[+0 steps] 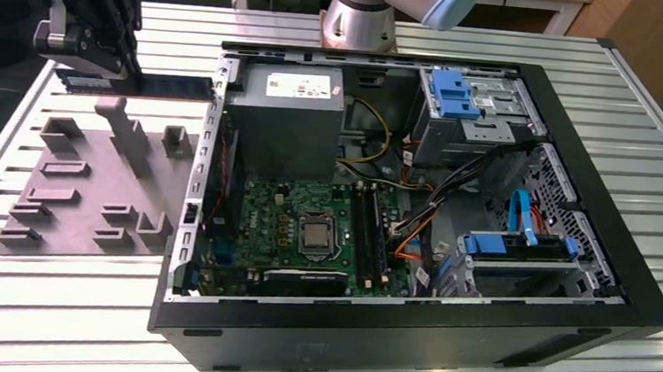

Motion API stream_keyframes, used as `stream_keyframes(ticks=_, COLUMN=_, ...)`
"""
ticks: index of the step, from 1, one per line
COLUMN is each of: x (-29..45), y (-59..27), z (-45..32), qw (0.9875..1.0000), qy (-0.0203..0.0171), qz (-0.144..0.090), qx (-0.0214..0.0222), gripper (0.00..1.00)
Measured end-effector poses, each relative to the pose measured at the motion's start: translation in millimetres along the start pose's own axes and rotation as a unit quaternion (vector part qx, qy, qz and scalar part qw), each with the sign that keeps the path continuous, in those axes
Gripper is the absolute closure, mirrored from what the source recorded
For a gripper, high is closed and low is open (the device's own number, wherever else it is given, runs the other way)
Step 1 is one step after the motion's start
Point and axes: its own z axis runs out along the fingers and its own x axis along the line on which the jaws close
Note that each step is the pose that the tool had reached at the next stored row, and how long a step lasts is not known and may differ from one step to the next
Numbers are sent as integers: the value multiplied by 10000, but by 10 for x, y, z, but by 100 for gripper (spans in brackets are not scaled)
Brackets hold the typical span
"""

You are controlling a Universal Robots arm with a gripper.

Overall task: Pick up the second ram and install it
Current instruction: 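Pick up the second ram and move it above second insertion slot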

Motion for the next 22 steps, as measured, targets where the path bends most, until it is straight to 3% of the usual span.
stream_keyframes(ticks=22, x=-4, y=-152, z=9, qw=10000, qy=0, qz=0, qx=0, gripper=86)
